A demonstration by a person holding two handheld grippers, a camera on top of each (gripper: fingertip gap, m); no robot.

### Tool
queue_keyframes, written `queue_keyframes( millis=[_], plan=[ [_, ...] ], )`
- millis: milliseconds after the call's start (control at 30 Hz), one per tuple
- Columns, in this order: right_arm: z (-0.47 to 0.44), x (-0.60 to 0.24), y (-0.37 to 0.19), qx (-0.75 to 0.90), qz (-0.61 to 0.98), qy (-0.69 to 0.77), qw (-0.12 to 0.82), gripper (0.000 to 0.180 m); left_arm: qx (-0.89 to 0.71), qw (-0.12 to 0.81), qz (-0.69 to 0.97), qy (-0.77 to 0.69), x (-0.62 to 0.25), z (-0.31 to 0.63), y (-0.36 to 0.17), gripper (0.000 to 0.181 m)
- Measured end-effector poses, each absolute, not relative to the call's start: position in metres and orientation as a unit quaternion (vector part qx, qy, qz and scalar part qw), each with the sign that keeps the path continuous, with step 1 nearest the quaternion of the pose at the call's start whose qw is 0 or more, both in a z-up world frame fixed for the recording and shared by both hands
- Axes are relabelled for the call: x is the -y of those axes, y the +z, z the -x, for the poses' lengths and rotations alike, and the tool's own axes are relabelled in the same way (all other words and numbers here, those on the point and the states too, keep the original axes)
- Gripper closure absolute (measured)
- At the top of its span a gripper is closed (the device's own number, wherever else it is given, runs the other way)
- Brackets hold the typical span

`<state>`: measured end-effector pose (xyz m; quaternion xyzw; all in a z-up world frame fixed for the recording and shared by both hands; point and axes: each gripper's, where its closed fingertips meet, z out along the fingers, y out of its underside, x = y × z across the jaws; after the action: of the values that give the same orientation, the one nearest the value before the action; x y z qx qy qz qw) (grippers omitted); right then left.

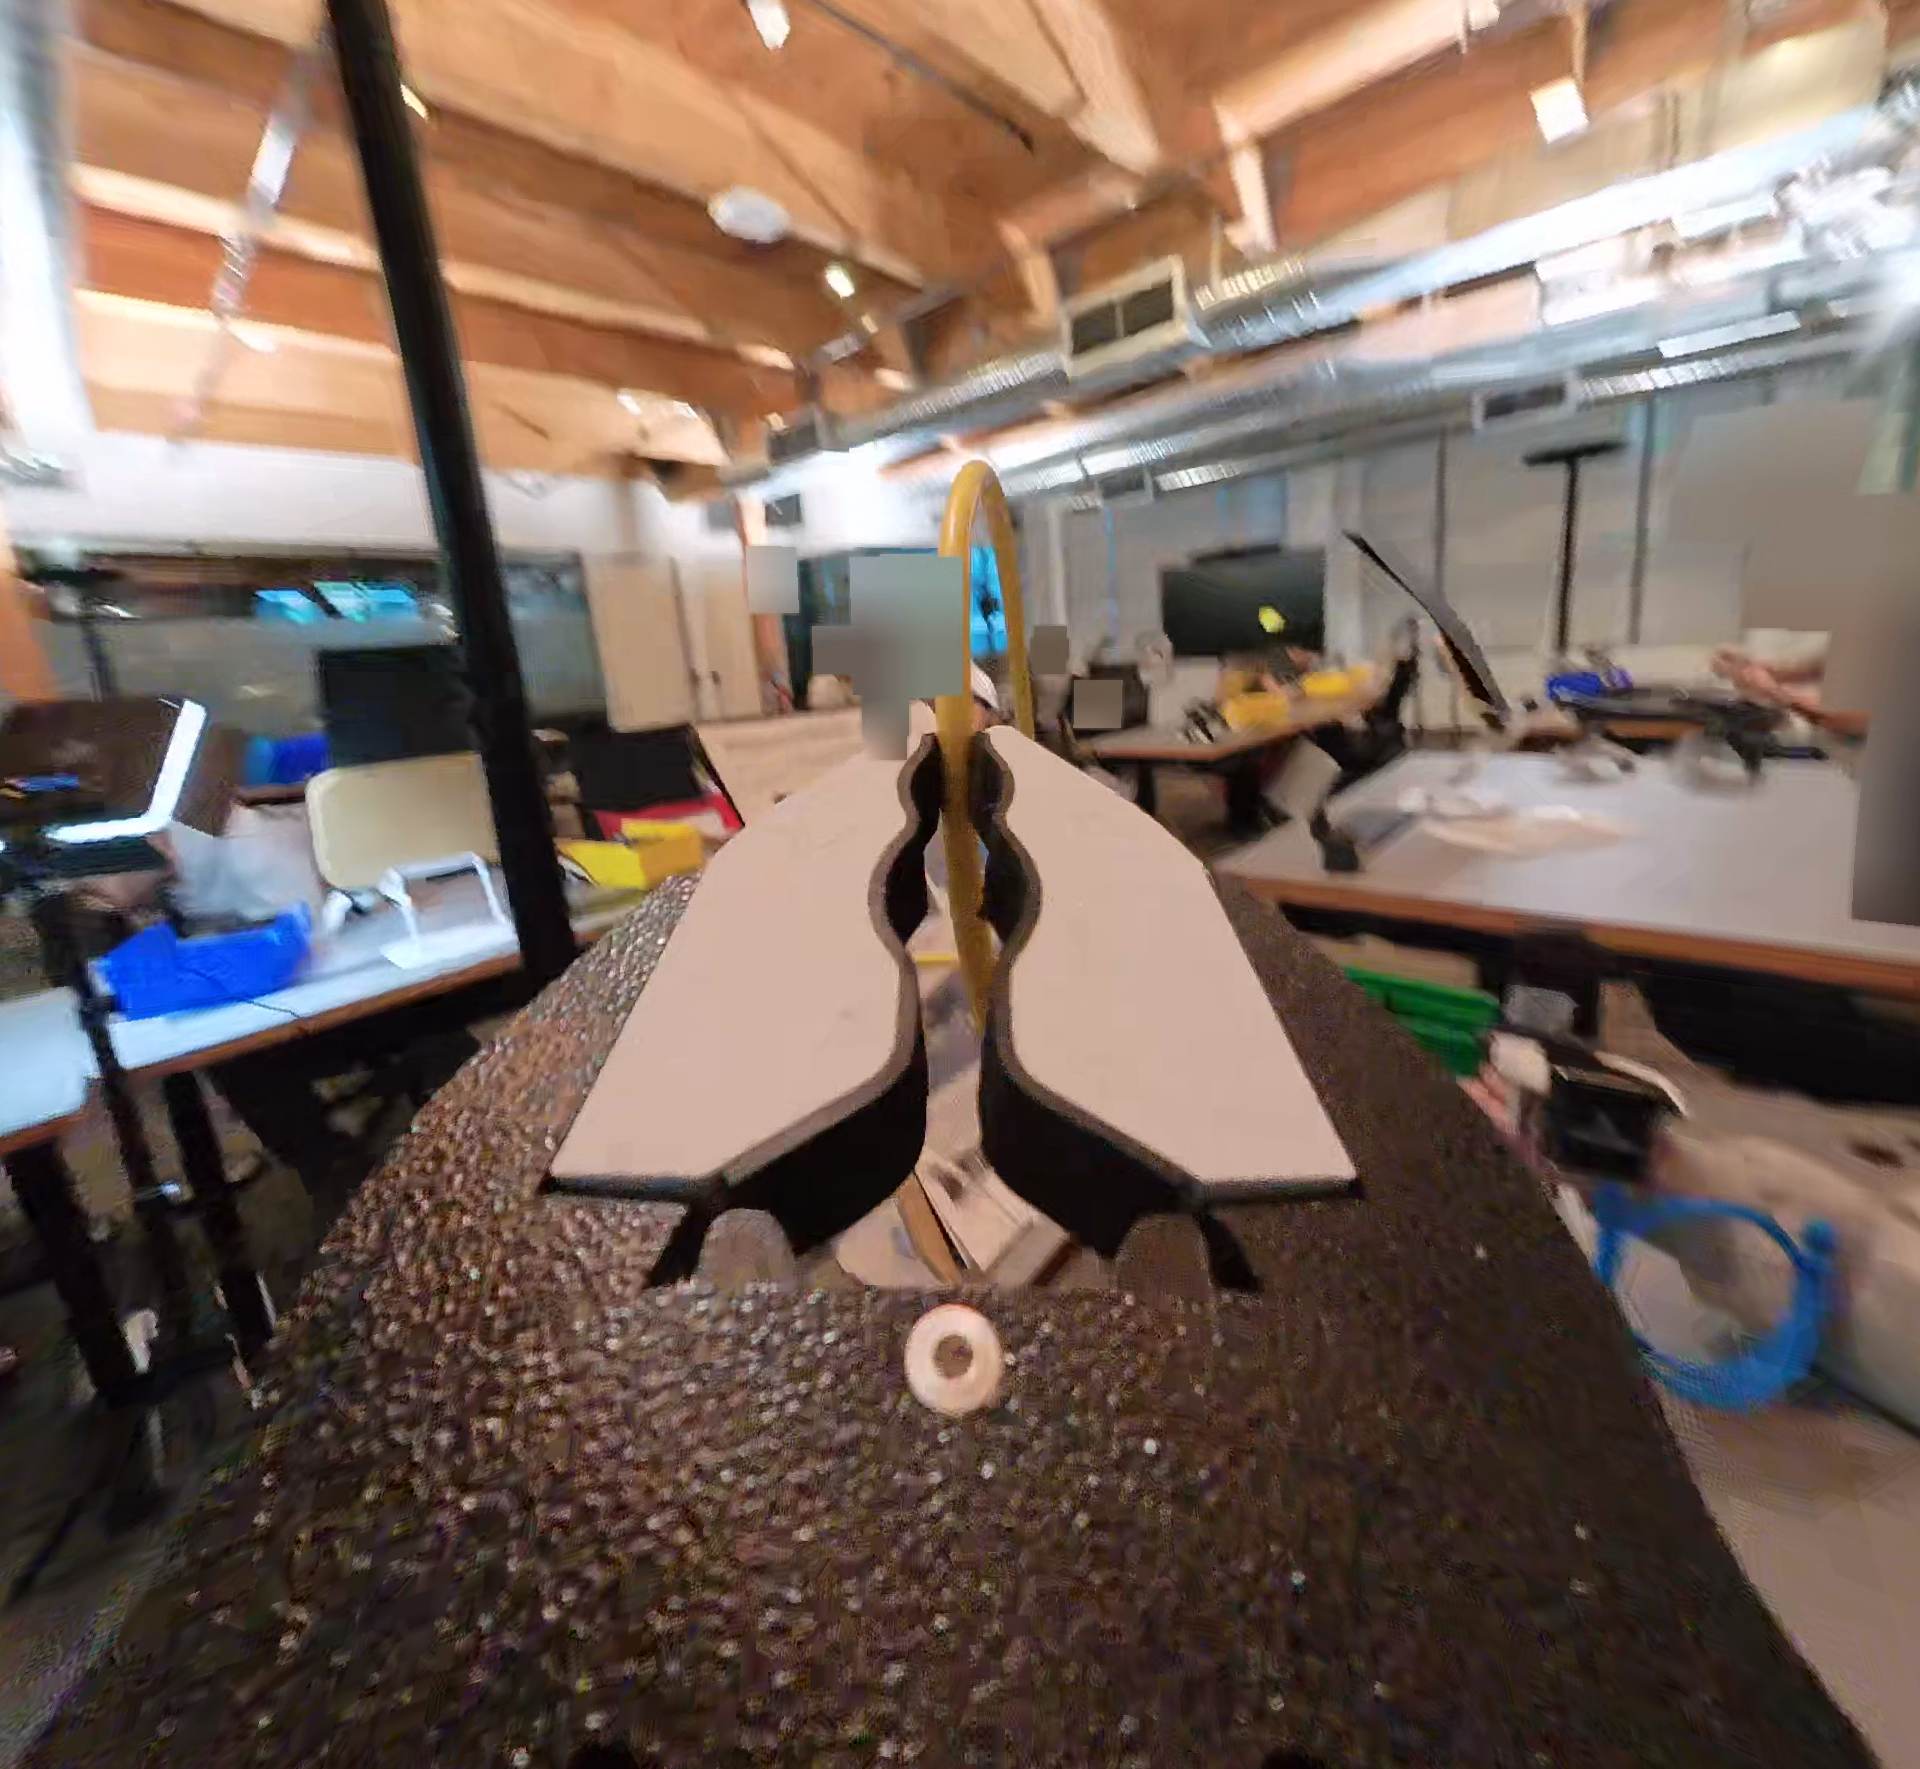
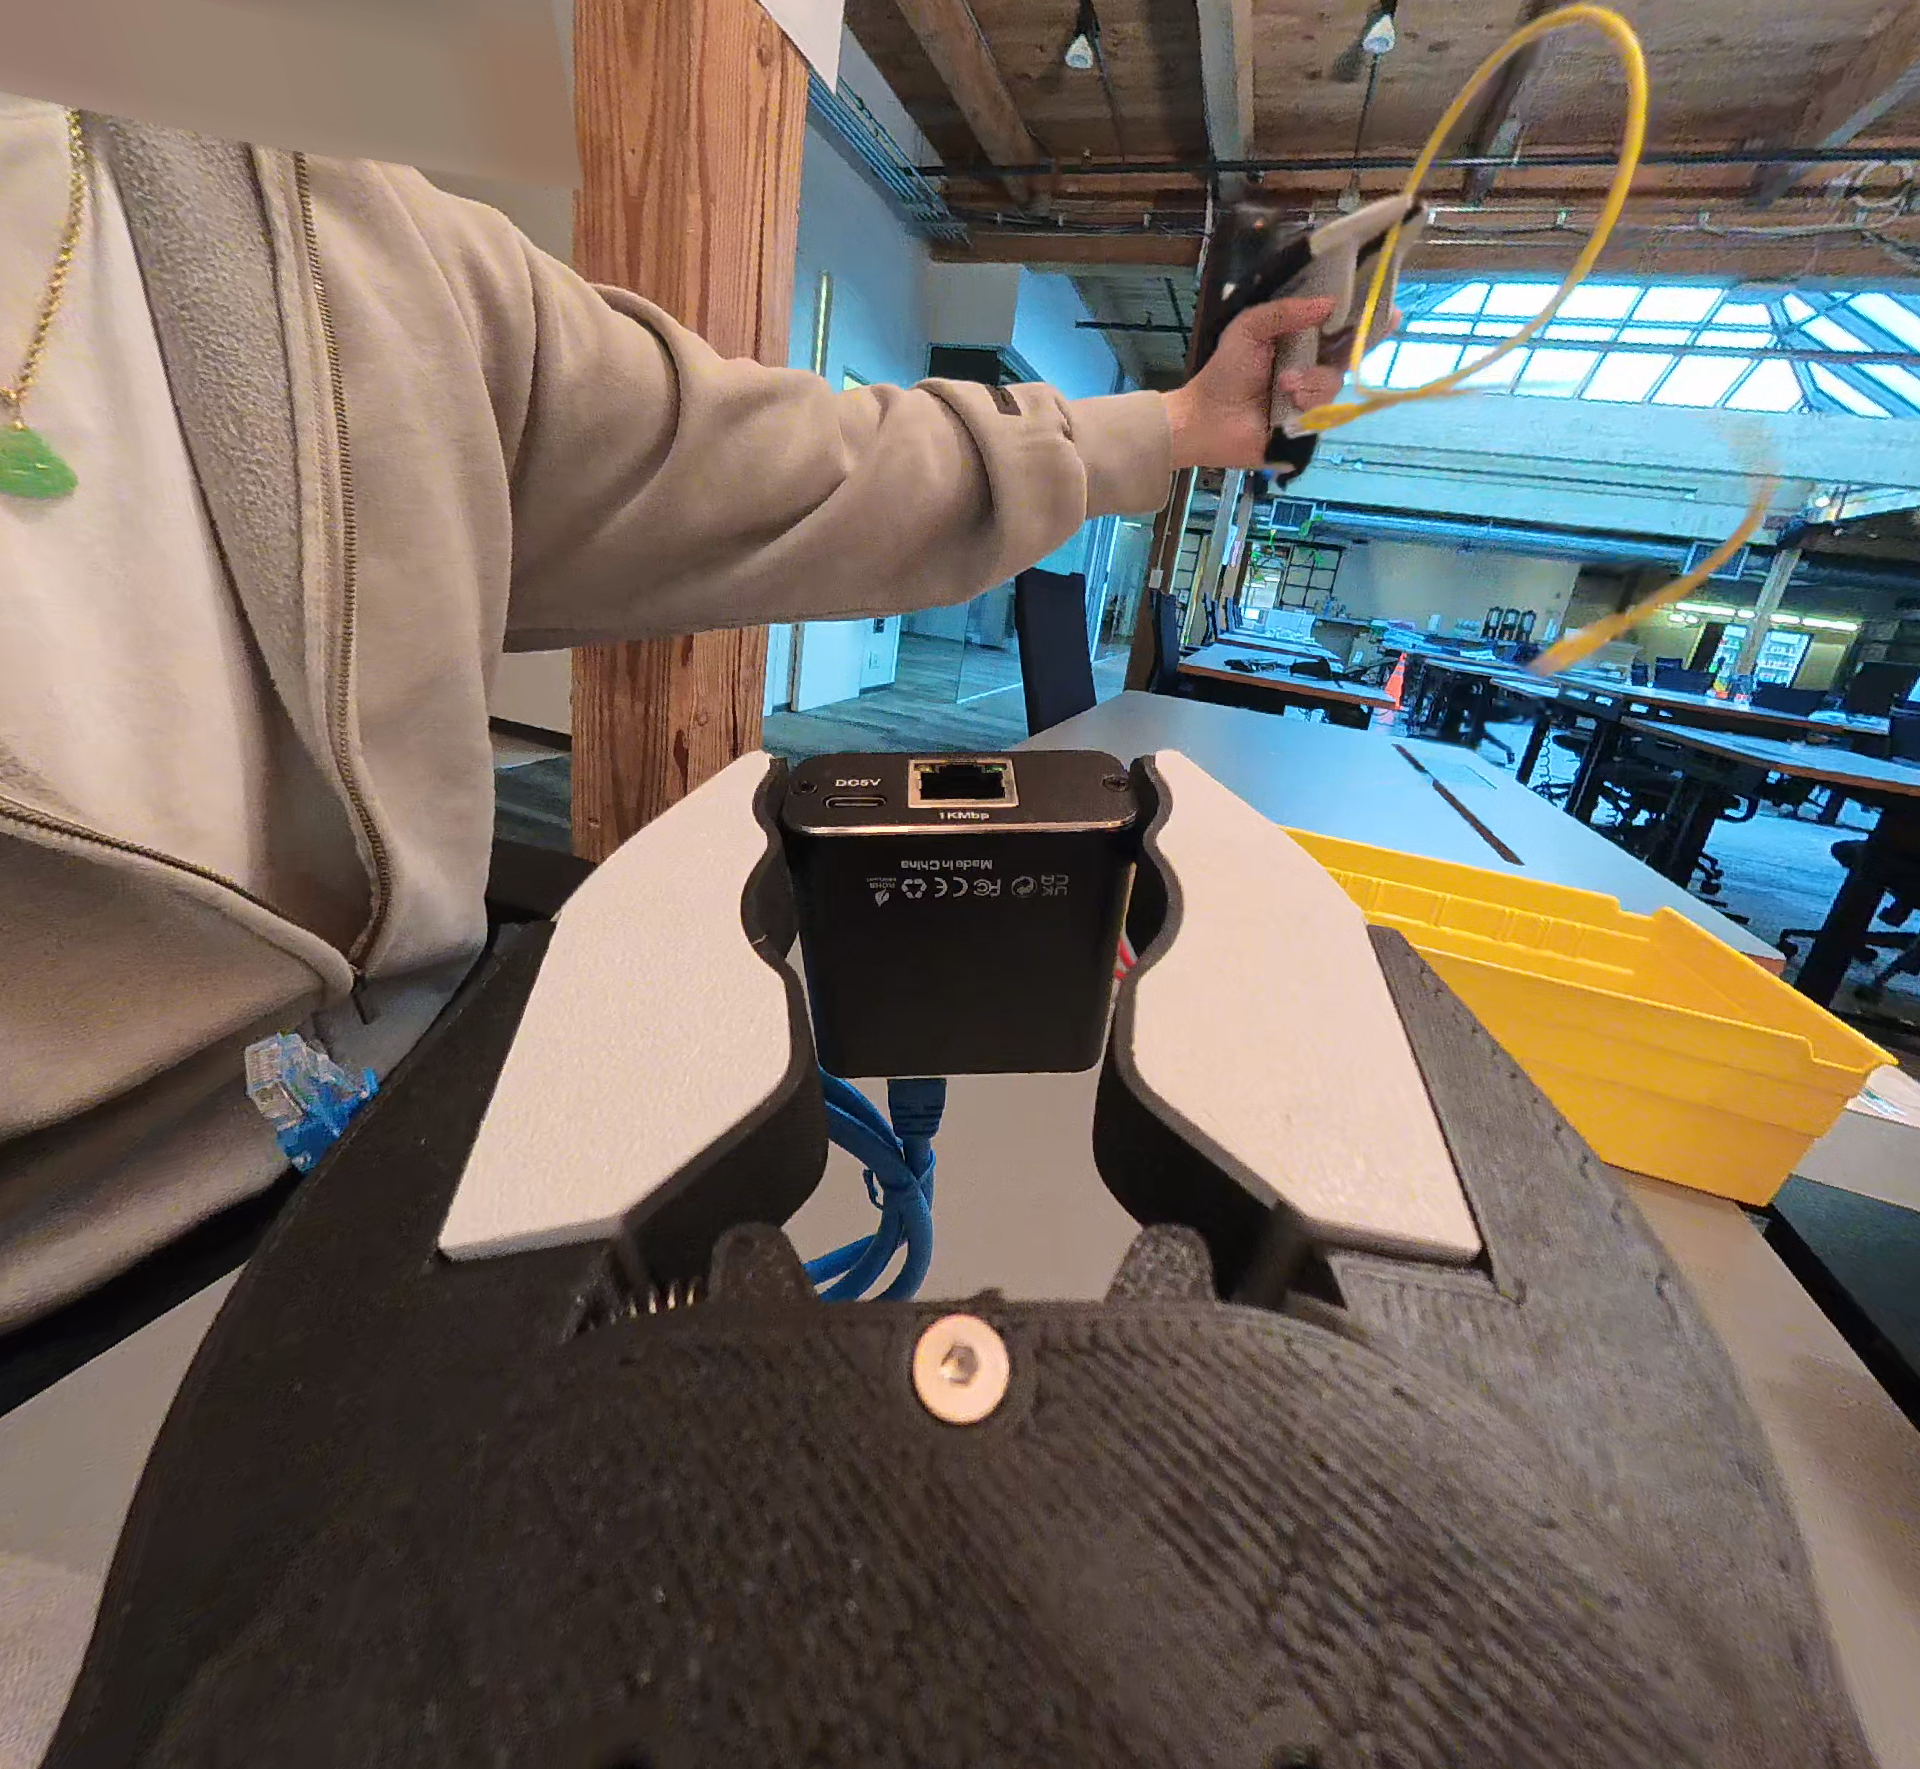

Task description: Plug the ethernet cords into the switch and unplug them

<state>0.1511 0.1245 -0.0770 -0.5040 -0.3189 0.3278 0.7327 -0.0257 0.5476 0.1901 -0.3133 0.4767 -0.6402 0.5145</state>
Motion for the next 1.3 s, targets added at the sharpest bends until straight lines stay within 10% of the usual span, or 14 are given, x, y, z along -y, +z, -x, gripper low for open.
queue_keyframes(
  millis=[333, 833, 933, 1033, 1300],
  plan=[
    [-0.147, -0.124, -0.076, 0.326, 0.507, 0.325, 0.729, 0.117, -0.528, 0.446, 0.351, -0.631, -0.501, 0.027, 0.141, 0.175],
    [-0.151, -0.12, -0.071, 0.322, 0.502, 0.316, 0.738, 0.116, -0.691, 0.273, 0.539, -0.397, -0.303, -0.023, -0.166, 0.175],
    [-0.149, -0.12, -0.07, 0.325, 0.501, 0.317, 0.737, 0.116, -0.71, 0.317, 0.568, -0.268, -0.348, -0.01, -0.19, 0.121],
    [-0.149, -0.12, -0.07, 0.326, 0.501, 0.317, 0.737, 0.116, -0.741, 0.279, 0.583, -0.18, -0.383, 0.025, -0.213, 0.105],
    [-0.152, -0.121, -0.073, 0.322, 0.503, 0.319, 0.736, 0.116, -0.741, 0.127, 0.655, -0.072, -0.403, 0.096, -0.306, 0.115]
  ],
)
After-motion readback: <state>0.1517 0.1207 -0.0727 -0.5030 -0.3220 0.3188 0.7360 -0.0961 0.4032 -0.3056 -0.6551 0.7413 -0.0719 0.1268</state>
